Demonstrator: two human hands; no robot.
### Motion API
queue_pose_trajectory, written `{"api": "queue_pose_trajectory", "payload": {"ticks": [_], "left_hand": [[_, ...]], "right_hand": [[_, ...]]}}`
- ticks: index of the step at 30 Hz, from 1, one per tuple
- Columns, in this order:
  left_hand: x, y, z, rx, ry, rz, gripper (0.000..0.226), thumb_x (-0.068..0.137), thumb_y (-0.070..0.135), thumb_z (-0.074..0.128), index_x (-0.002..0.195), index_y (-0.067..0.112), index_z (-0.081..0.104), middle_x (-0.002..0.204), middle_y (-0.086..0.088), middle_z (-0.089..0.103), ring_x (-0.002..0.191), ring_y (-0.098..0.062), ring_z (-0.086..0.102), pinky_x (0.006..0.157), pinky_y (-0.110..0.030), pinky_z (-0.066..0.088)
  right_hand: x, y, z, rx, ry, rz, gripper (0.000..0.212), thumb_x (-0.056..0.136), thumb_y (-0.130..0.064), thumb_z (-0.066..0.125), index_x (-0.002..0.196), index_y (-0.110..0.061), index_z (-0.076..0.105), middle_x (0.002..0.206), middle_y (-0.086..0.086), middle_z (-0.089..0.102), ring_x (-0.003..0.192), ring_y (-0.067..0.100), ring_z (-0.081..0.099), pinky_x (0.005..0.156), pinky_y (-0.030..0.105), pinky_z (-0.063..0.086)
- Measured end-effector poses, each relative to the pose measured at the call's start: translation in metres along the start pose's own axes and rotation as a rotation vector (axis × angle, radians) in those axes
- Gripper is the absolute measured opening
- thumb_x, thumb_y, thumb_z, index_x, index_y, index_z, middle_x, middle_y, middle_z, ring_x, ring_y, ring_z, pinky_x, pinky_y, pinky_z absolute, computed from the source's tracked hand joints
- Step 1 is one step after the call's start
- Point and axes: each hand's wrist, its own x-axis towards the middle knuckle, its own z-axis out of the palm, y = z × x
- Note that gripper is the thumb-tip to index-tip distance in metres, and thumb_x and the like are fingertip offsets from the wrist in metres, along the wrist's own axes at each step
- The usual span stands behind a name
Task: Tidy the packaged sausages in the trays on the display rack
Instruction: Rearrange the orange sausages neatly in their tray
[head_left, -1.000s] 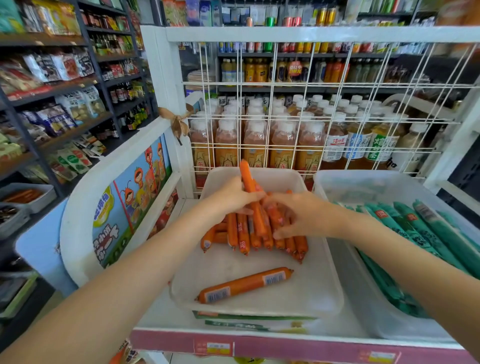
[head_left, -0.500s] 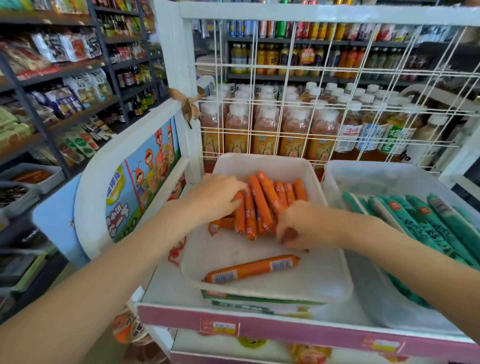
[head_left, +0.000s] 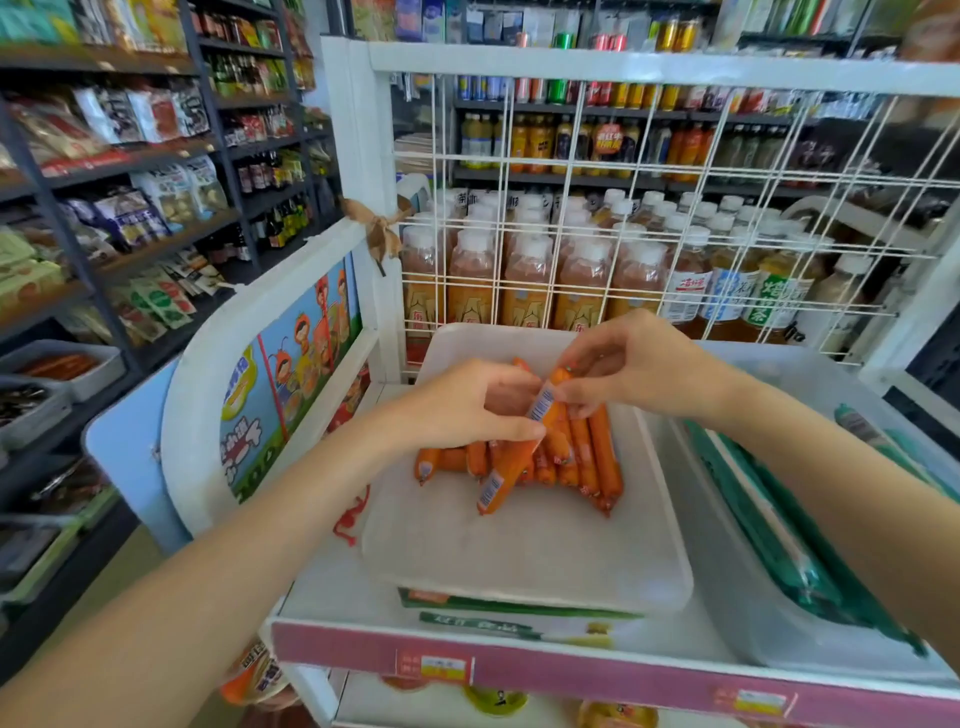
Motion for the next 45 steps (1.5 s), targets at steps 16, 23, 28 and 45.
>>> {"api": "queue_pose_trajectory", "payload": {"ticks": [16,23,28,45], "left_hand": [[0.005,0.014,-0.013,-0.052,0.237,0.146,0.021,0.086,0.013,0.060,0.106,0.018,0.063,0.102,0.001,0.069,0.092,-0.009,0.066,0.079,-0.020,0.053],[0.014,0.012,-0.037,-0.867,0.586,-0.186,0.012,0.087,0.018,0.060,0.094,0.010,0.065,0.094,-0.006,0.070,0.083,-0.014,0.067,0.063,-0.019,0.056],[0.020,0.009,-0.039,-0.938,0.568,-0.219,0.011,0.087,0.017,0.060,0.092,0.009,0.063,0.091,-0.007,0.068,0.084,-0.014,0.065,0.063,-0.018,0.056],[0.048,-0.033,-0.017,0.064,0.220,-0.585,0.047,0.096,0.036,0.041,0.137,0.013,0.036,0.097,0.004,0.054,0.085,-0.007,0.050,0.071,-0.021,0.040]], "right_hand": [[-0.002,-0.001,-0.014,0.632,0.106,0.037,0.025,0.069,-0.012,0.063,0.092,-0.004,0.067,0.080,0.009,0.072,0.073,0.015,0.070,0.069,0.022,0.057],[-0.004,0.000,0.013,0.065,-0.030,-0.125,0.067,0.068,-0.009,0.078,0.121,-0.035,0.046,0.095,-0.008,0.068,0.086,0.006,0.068,0.080,0.017,0.052],[0.001,0.000,0.010,0.109,0.007,-0.157,0.060,0.072,-0.006,0.074,0.122,-0.028,0.049,0.099,-0.002,0.070,0.085,0.008,0.069,0.081,0.020,0.054],[0.057,0.039,-0.002,-0.487,-0.173,-0.106,0.035,0.092,0.000,0.044,0.114,-0.017,0.064,0.114,-0.008,0.064,0.103,0.003,0.058,0.090,0.009,0.041]]}}
